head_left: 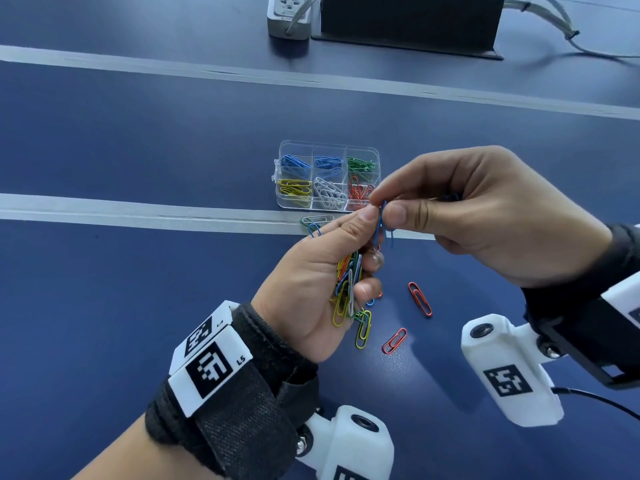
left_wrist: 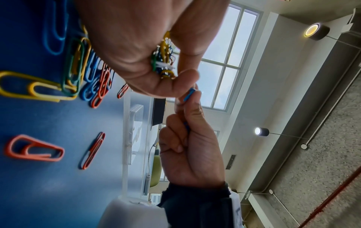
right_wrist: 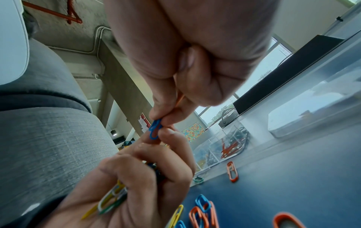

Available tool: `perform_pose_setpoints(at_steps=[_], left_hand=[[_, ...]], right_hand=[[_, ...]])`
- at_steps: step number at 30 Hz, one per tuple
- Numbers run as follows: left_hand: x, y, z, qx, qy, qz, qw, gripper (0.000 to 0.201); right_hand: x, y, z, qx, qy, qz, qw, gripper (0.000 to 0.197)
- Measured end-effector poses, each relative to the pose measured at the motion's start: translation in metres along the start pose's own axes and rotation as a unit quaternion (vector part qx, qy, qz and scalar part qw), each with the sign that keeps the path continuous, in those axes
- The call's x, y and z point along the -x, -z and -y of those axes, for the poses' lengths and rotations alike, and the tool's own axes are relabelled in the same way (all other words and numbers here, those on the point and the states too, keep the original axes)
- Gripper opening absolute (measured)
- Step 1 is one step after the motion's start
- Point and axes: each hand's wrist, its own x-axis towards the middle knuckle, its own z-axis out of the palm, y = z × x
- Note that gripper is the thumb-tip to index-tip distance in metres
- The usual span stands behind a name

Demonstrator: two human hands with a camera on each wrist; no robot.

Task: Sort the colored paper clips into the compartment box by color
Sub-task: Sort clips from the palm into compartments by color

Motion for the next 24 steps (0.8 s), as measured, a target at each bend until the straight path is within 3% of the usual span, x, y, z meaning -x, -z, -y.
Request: perform_pose_setpoints(at_steps=[4,9,17,24], left_hand=[[-0.002,0.0,0.0,0.008,0.005,-0.012,1.0,0.015],[-0.006,0.004,-0.001,0.086,0.038,-0.032,0.995,0.037],[-0.008,0.01,-0.003,0.148,0.031,-0.02,0.988,0.052],[-0.008,0.012,-0.007,0.153,0.018,-0.014,0.988,0.059]], right_hand=[[-0.004,0.002,0.001,0.036,-0.014,0.001,0.999,0.01],[-0.025,0.005,0.011,0.014,-0.065,0.025,0.997,0.008],[-0.092,-0.007,0.03,0.27,-0.063,0.021,0.961,0.011],[-0.114,-0.03,0.04,0.365,-0.079,0.025,0.927,0.015]])
